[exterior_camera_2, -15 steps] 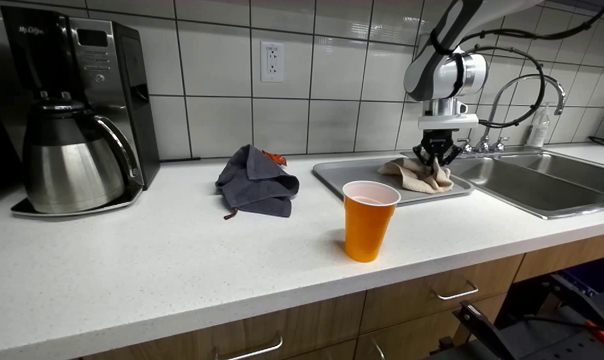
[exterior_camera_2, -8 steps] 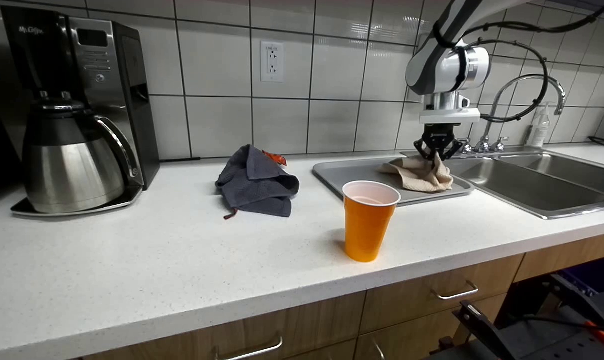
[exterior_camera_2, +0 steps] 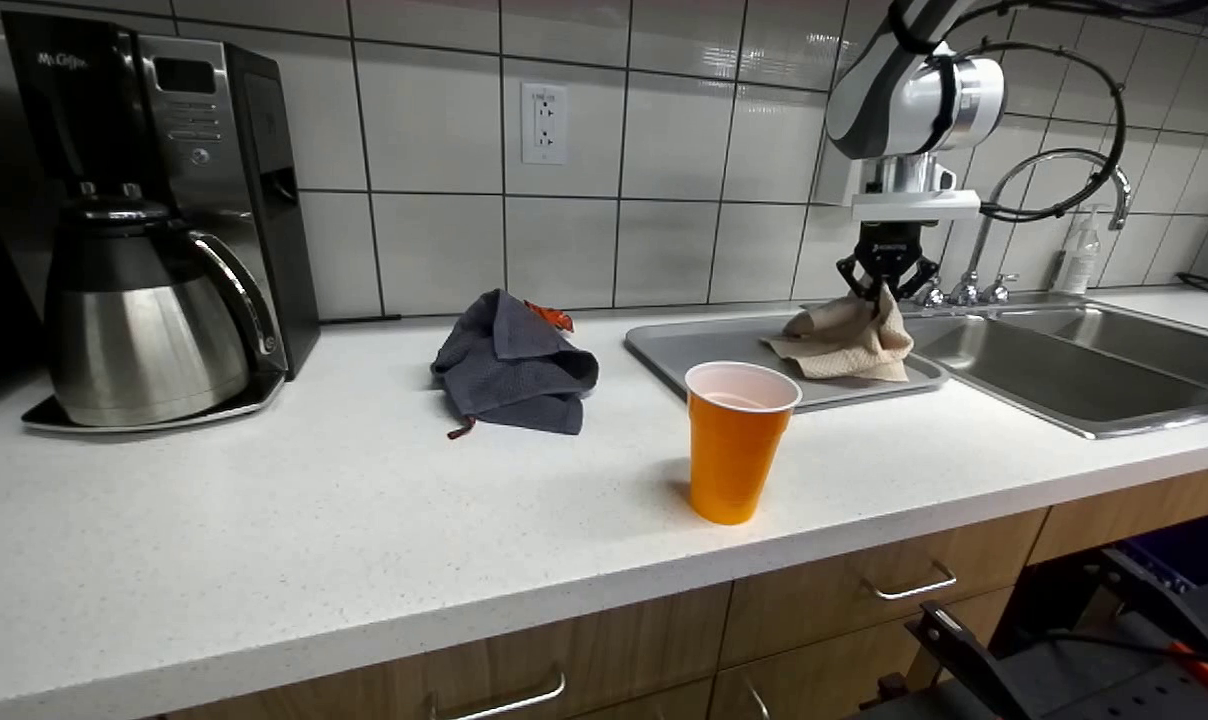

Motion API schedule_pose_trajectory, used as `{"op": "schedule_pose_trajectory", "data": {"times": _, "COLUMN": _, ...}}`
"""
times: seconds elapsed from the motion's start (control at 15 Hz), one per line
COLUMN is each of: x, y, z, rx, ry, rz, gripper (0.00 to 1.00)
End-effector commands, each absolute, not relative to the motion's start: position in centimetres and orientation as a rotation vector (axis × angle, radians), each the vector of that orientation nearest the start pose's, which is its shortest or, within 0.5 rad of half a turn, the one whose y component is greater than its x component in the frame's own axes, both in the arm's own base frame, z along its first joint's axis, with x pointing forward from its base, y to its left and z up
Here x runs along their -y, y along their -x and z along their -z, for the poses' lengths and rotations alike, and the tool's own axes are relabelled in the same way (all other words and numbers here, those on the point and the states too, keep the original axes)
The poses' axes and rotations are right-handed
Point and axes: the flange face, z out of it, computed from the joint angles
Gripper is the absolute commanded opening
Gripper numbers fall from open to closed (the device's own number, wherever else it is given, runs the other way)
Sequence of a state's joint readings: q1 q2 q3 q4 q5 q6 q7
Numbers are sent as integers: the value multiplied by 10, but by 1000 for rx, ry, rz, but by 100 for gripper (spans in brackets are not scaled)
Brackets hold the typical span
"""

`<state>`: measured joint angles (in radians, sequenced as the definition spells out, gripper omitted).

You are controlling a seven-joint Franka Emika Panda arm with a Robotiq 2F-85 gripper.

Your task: Remove the towels from the tray and put them on the counter

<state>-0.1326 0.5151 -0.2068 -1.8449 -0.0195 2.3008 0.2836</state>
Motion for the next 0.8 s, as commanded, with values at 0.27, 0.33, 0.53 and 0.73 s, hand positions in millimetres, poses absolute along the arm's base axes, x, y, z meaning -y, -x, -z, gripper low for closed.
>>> {"op": "schedule_pose_trajectory", "data": {"times": 0.27, "x": 175, "y": -556, "z": -296, "rx": -935, "ry": 3081, "rz": -65, "gripper": 2}}
{"op": "schedule_pose_trajectory", "data": {"times": 0.33, "x": 171, "y": -550, "z": -301, "rx": -935, "ry": 3077, "rz": -60, "gripper": 2}}
{"op": "schedule_pose_trajectory", "data": {"times": 0.53, "x": 161, "y": -531, "z": -315, "rx": -942, "ry": 3056, "rz": -47, "gripper": 2}}
{"op": "schedule_pose_trajectory", "data": {"times": 0.73, "x": 155, "y": -512, "z": -326, "rx": -960, "ry": 3034, "rz": -36, "gripper": 2}}
